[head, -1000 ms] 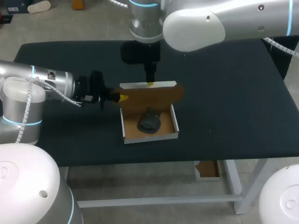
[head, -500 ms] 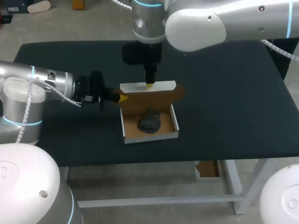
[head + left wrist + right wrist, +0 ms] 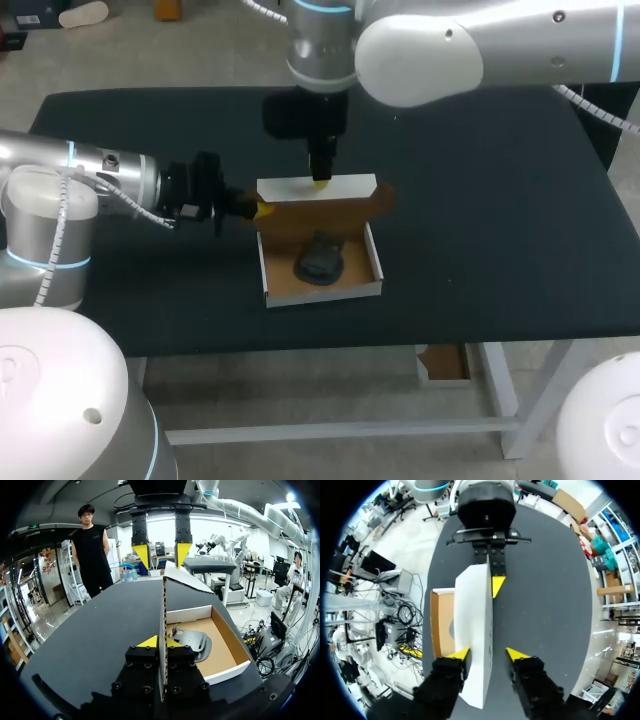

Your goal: Assemble the packaging by folding the flat box into shape, placing the metal phone stand inside, and closing the box properly

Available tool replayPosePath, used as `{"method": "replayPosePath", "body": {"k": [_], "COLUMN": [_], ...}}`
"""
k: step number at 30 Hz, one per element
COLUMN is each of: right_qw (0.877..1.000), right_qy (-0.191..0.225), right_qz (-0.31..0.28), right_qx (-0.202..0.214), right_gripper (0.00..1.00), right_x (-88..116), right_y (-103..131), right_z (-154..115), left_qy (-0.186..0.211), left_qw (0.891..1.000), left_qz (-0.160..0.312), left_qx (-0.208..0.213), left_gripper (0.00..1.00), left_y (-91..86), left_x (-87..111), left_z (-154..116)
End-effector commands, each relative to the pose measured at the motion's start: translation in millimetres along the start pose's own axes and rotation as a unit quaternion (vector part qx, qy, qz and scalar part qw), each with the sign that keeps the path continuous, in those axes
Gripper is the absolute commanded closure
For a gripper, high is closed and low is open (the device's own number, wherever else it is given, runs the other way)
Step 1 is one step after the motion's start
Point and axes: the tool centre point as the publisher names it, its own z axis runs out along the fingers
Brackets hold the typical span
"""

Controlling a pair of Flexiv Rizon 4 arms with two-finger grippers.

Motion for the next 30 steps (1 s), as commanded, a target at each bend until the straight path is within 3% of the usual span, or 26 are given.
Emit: {"method": "replayPosePath", "body": {"k": [1, 15, 18, 19, 20, 30], "right_qw": [1.000, 1.000, 1.000, 1.000, 1.000, 1.000], "right_qy": [0.006, 0.016, 0.017, 0.018, 0.018, 0.014], "right_qz": [-0.002, -0.007, -0.008, -0.008, -0.008, -0.011], "right_qx": [-0.001, -0.002, -0.001, -0.001, -0.001, 0.001], "right_gripper": [0.54, 0.57, 0.72, 0.92, 1.00, 1.00], "right_x": [-3.0, -7.0, -7.7, -7.8, -7.9, -6.6], "right_y": [1.1, 3.2, 3.5, 3.7, 3.9, 5.8], "right_z": [8.2, 12.7, 13.8, 14.0, 14.2, 13.5], "left_qy": [0.000, 0.000, 0.000, 0.000, 0.000, 0.000], "left_qw": [1.000, 1.000, 1.000, 1.000, 1.000, 1.000], "left_qz": [0.000, 0.000, 0.000, 0.000, 0.000, 0.000], "left_qx": [0.001, 0.001, 0.001, 0.001, 0.001, 0.001], "left_gripper": [1.00, 1.00, 1.00, 1.00, 1.00, 1.00], "left_y": [-3.0, -3.0, -3.0, -3.0, -3.0, -3.0], "left_x": [-0.4, -0.4, -0.4, -0.4, -0.4, -0.4], "left_z": [-0.8, -0.8, -0.8, -0.8, -0.8, -0.8]}}
